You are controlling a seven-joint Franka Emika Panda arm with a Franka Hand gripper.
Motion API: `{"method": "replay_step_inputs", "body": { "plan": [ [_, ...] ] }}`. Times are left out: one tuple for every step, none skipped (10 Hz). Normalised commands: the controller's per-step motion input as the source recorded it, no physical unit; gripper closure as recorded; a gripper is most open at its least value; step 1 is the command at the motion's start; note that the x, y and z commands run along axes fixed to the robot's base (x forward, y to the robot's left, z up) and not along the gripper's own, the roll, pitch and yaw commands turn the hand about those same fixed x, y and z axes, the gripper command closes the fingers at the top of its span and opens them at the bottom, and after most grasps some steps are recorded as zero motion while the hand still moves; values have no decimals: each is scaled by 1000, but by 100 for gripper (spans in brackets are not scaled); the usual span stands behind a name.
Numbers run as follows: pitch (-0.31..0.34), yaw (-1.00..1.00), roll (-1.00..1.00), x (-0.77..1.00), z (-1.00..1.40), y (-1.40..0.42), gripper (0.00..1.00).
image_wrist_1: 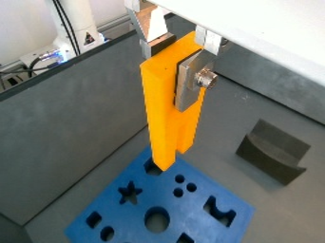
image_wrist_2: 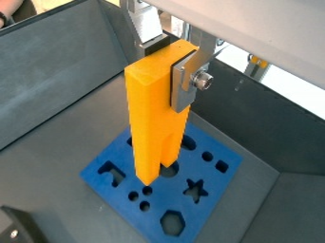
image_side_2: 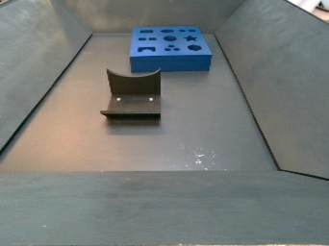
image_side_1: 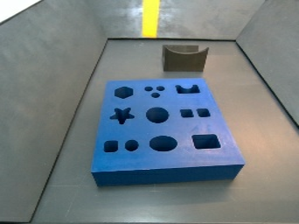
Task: Pick up the double-square object. Move up. Rotate the double-square object. Place the double-square object on the fixture. Regrasp the double-square object. Move to above the board. Insert the double-square object.
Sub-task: Insert the double-square object.
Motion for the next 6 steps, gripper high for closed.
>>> {"method": "replay_step_inputs", "body": {
  "plan": [
    [0, 0, 0, 1000, -129, -194, 100],
    [50, -11, 3, 1000, -246, -71, 100],
    [11, -169, 0, 897, -194, -37, 100],
    [1, -266, 0, 800, -203, -14, 100],
    [0, -374, 0, 697, -140, -26, 100],
    [0, -343, 0, 749, -146, -34, 100]
  ]
}}
